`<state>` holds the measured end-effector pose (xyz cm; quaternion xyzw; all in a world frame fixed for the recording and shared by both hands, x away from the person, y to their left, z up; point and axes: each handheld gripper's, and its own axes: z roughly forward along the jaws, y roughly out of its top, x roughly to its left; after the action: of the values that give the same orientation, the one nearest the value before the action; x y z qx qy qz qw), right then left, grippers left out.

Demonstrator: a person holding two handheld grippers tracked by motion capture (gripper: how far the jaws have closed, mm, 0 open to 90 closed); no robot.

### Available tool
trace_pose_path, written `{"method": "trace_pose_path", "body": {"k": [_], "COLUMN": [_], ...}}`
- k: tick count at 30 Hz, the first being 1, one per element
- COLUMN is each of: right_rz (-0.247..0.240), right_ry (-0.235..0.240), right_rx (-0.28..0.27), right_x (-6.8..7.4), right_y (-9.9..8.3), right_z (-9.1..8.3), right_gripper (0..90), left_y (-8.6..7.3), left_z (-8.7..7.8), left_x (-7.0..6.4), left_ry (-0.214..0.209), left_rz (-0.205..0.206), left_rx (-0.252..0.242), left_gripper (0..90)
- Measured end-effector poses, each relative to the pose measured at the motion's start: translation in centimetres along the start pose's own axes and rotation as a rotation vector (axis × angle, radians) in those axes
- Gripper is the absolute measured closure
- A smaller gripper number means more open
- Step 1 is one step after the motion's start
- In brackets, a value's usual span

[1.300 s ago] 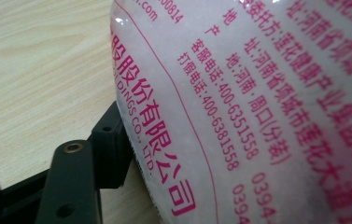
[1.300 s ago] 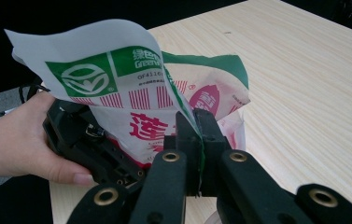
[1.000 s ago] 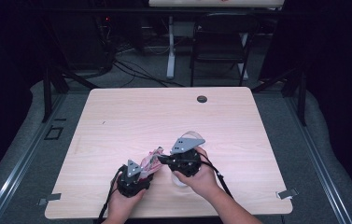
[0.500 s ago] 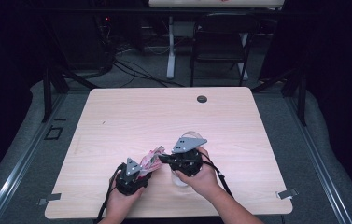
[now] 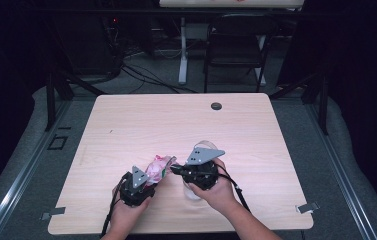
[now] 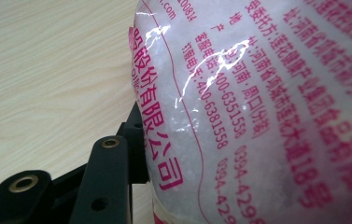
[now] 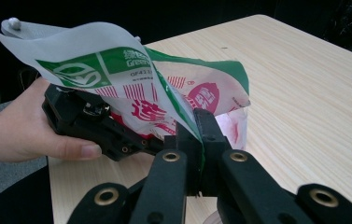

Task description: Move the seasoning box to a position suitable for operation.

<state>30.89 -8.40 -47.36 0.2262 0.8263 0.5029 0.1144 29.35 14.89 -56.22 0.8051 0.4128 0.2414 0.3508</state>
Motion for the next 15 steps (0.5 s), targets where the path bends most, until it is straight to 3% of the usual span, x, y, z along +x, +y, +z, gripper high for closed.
{"method": "trace_pose_path", "body": {"k": [1,15], "right_rz": [-0.005,-0.021], "right_ry": [-0.004,-0.005], "right_rx": [0.003,-0.017], "right_x": [0.01,0.36], "right_y": [-0.01,-0.07], "right_z": [-0.02,-0.7], "right_gripper": [90.0,89.8], "left_y": [0.1,0.68], "left_z": [-0.15,-1.06], "left_x": [-0.04,0.02], "left_ry": [0.019,0.095], "left_rz": [0.008,0.078], "left_rx": [-0.003,-0.031], "left_gripper": [57.5,57.8]}}
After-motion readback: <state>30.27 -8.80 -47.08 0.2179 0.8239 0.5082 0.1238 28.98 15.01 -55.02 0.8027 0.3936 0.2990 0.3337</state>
